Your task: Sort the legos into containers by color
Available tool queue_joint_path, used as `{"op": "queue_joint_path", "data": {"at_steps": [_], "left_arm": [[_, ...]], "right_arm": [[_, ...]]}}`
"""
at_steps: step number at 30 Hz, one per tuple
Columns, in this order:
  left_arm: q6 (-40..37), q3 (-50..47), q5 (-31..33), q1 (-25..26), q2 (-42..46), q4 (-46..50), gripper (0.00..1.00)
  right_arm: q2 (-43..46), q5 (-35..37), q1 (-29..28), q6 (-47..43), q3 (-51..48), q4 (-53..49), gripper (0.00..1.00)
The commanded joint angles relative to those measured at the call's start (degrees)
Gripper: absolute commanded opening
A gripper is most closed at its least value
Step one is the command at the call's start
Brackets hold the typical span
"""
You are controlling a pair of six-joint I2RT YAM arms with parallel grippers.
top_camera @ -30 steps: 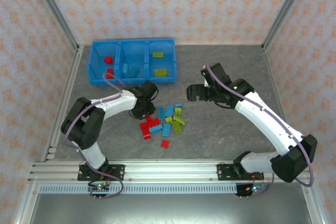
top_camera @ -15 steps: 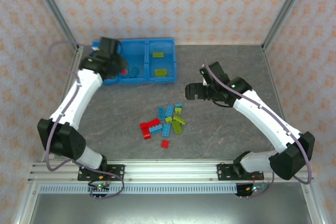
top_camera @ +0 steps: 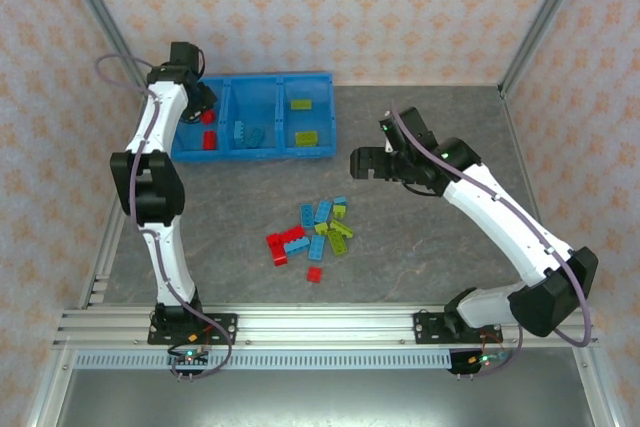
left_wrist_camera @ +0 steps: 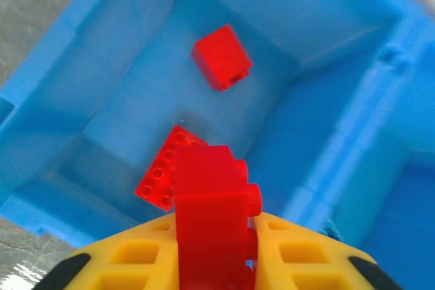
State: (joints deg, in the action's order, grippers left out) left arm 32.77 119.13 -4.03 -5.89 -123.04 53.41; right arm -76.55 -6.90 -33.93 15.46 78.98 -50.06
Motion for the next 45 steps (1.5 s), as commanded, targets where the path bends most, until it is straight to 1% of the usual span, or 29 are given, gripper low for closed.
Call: {"op": "queue_joint_path", "data": {"at_steps": [1,3,5,8,10,13,15,19,23,26,28,31,34,36,39,41,45], "left_arm": [[-1.46,5.86,-0.62,-1.21,0.83,3.46,0.36],[-1.64,7.03,-0.98,-1.75,0.60,3.84,0.41],[-1.84,7.72,-1.57,-1.78,1.38,4.30,0.43],[-1.84,6.99,-4.55,-1.59,4.78,5.04,0.45],[-1.75,4.23,-5.89,-0.79,8.89,5.02,0.45],[-1.84,-3.54,-7.04,2.15,18.82,1.94,0.45],[-5.83,-7.81,-7.97,5.38,24.99,0.92,0.45],[-14.17,-15.98,-10.03,11.77,34.89,-0.05,0.46],[-23.09,-24.43,-11.46,17.56,44.22,-0.39,0.50],[-28.82,-29.58,-13.28,20.81,50.20,-0.30,0.59],[-31.08,-32.11,-13.77,21.85,53.15,0.31,0.64],[-32.00,-34.08,-13.44,22.06,56.32,1.84,0.70],[-31.77,-35.14,-11.85,22.07,58.11,2.71,0.73],[-31.47,-35.62,-11.28,22.08,58.62,3.10,0.73],[-31.03,-36.24,-11.28,22.06,58.37,3.00,0.74],[-31.02,-36.58,-11.47,22.08,57.88,3.07,0.74],[-30.52,-37.28,-11.68,22.08,57.48,2.27,0.74]], "right_arm": [[2.41,3.27,0.19,2.81,1.10,-3.73,1.00],[3.00,3.62,0.20,4.34,0.01,-2.92,1.00],[3.03,3.79,0.26,5.46,-0.55,-2.26,1.00],[1.81,3.82,0.17,5.58,-1.28,-1.18,1.00],[0.46,3.67,0.18,4.83,-1.74,-1.01,1.00],[-2.45,0.77,0.12,2.92,-3.00,-0.39,0.99],[-5.51,-3.80,0.18,0.85,-3.32,-0.25,0.97],[-12.94,-9.01,0.12,-0.41,-1.27,-2.30,0.93],[-20.55,-10.85,-0.03,-0.97,1.65,-3.03,0.91],[-26.63,-10.72,-0.08,-1.38,5.19,-4.36,0.89],[-29.74,-9.27,-0.34,-1.88,7.27,-4.63,0.89],[-33.21,-10.64,-0.69,-3.37,8.55,-3.09,0.89],[-36.23,-11.12,-0.79,-3.61,9.67,-2.80,0.88],[-37.70,-12.01,-0.79,-3.87,9.94,-2.20,0.84],[-40.63,-16.11,-0.96,-5.15,11.50,-2.73,0.75],[-41.74,-16.01,-1.33,-5.36,12.07,-2.78,0.71],[-42.70,-13.55,-1.35,-3.79,12.00,-1.62,0.55]]}}
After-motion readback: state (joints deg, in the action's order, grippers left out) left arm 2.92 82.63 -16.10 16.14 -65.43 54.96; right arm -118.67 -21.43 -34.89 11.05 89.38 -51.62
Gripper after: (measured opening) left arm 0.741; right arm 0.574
